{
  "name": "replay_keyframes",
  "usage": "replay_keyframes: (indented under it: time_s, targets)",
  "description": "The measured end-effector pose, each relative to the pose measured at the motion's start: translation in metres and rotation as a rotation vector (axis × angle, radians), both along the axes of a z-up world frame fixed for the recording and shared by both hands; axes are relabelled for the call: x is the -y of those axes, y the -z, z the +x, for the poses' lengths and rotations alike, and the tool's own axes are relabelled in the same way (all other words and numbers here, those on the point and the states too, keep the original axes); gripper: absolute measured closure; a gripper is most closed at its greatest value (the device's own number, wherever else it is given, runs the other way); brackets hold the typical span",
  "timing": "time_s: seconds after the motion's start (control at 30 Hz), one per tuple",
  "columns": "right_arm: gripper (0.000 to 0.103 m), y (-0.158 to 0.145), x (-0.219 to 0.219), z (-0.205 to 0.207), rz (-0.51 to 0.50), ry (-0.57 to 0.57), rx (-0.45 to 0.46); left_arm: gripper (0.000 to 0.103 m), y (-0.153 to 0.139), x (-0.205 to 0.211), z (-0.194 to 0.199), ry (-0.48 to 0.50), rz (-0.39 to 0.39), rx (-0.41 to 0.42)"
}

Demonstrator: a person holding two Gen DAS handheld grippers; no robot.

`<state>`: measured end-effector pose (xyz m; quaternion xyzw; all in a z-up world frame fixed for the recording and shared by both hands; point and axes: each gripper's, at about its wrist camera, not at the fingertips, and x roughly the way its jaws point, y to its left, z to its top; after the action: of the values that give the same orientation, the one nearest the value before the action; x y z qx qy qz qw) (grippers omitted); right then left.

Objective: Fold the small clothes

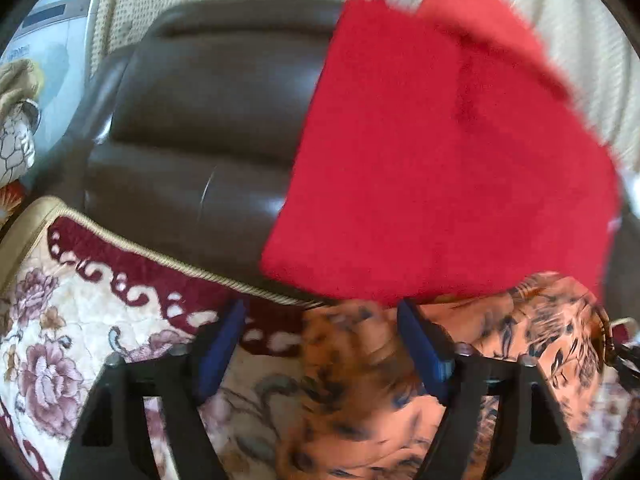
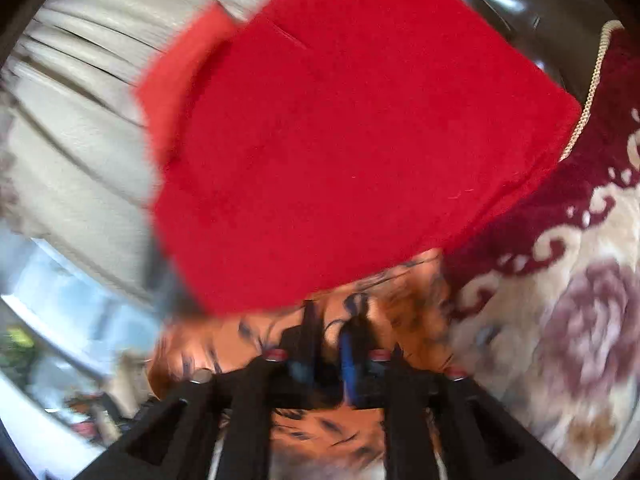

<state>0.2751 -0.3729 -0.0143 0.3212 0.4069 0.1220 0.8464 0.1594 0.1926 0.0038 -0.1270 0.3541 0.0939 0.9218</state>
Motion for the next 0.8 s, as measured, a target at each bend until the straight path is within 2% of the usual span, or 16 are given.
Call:
replay_keyframes:
  time_s: [0.07, 0.13, 0.17, 0.2, 0.23, 0.33, 0.43, 0.5, 0.53, 0.57, 0.6, 0.63, 0.67, 0.7, 0.73, 0.8]
  targets:
    - [0.064, 0.029, -0.005, -0.003, -0.024, 0.026, -0.061, 0.025, 0.031, -0.009, 0.006, -0.028, -0.037, -0.107]
    - [0.064, 0.041, -0.003, -0.028, -0.020, 0.048, -0.056, 0.025, 0.045, -0.020, -0.018, -0.036, -0.128, -0.095]
    - [0.050, 0.044, -0.001, -0.042, -0.031, 0.053, -0.042, 0.025, 0.048, -0.023, -0.033, -0.036, -0.144, -0.086]
    - [0.029, 0.047, 0.004, -0.067, -0.040, 0.085, -0.022, 0.025, 0.051, -0.021, -0.050, -0.024, -0.152, -0.086]
    - [0.023, 0.050, 0.007, -0.080, -0.042, 0.110, -0.015, 0.025, 0.054, -0.019, -0.058, -0.006, -0.156, -0.092]
    - [0.021, 0.068, 0.011, -0.102, -0.021, 0.115, -0.067, 0.024, 0.065, 0.000, -0.066, 0.074, -0.146, -0.132]
    - [0.021, 0.082, -0.015, -0.091, -0.005, 0.017, -0.101, 0.024, 0.081, 0.023, -0.052, 0.141, -0.117, -0.203]
    - [0.021, 0.092, -0.029, -0.078, 0.002, -0.029, -0.144, 0.024, 0.094, 0.035, -0.036, 0.152, -0.124, -0.272]
    - [0.021, 0.097, -0.034, -0.073, 0.000, -0.016, -0.172, 0.024, 0.096, 0.037, -0.032, 0.137, -0.110, -0.279]
    - [0.021, 0.099, -0.039, -0.068, -0.009, -0.005, -0.177, 0.030, 0.097, 0.039, -0.028, 0.121, -0.095, -0.280]
    - [0.024, 0.099, -0.041, -0.064, -0.015, -0.003, -0.178, 0.058, 0.095, 0.039, -0.023, 0.107, -0.094, -0.287]
    - [0.031, 0.098, -0.043, -0.058, -0.016, -0.001, -0.180, 0.078, 0.093, 0.039, -0.019, 0.111, -0.115, -0.292]
    - [0.080, 0.098, -0.046, -0.050, -0.023, -0.016, -0.199, 0.084, 0.089, 0.039, -0.016, 0.119, -0.153, -0.303]
    - [0.085, 0.098, -0.050, -0.042, -0.027, -0.036, -0.237, 0.085, 0.083, 0.038, -0.015, 0.096, -0.168, -0.303]
    - [0.085, 0.095, -0.048, -0.036, -0.050, -0.037, -0.243, 0.086, 0.074, 0.039, -0.019, 0.094, -0.159, -0.281]
    - [0.087, 0.073, -0.052, -0.039, -0.076, -0.059, -0.214, 0.086, 0.047, 0.043, -0.036, 0.105, -0.135, -0.210]
